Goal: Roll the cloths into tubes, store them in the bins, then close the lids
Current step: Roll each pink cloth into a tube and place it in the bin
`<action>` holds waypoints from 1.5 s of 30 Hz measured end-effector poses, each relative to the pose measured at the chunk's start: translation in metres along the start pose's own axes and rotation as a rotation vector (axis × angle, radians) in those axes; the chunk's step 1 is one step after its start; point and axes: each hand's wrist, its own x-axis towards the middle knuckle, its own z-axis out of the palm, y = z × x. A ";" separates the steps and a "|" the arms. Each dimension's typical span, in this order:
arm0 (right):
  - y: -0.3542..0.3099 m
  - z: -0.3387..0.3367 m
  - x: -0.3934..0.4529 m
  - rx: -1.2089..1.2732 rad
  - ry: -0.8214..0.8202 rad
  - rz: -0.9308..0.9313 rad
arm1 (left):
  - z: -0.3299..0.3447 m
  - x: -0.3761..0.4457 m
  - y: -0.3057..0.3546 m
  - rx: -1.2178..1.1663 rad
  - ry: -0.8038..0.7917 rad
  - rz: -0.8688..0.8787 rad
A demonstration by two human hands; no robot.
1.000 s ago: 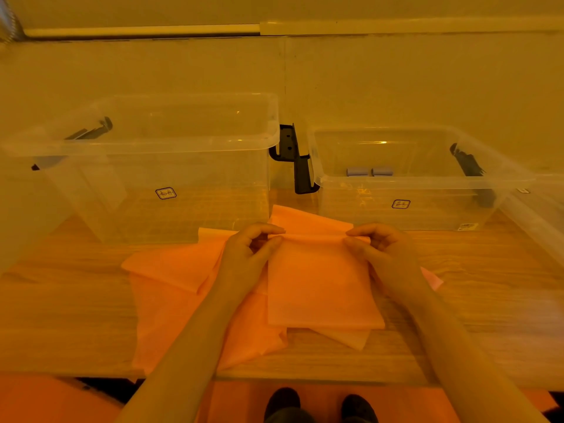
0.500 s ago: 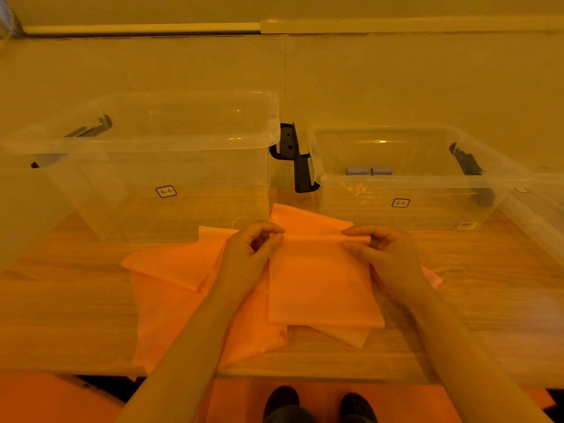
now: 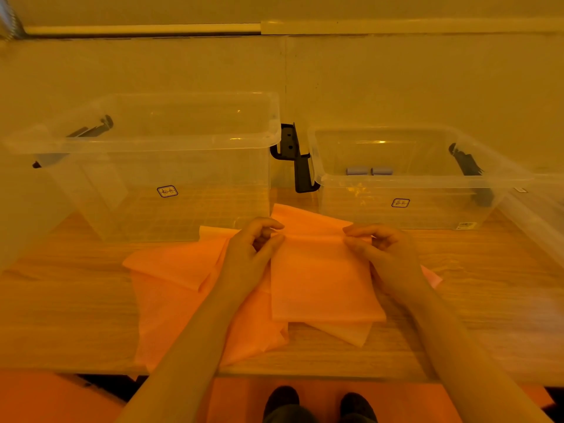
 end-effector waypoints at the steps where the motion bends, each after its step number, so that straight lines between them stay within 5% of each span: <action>1: -0.001 0.001 -0.001 0.008 -0.004 0.004 | 0.000 0.000 0.000 0.000 0.002 0.010; 45: 0.000 0.000 -0.003 0.006 0.013 0.026 | 0.000 -0.003 0.001 -0.033 0.029 -0.022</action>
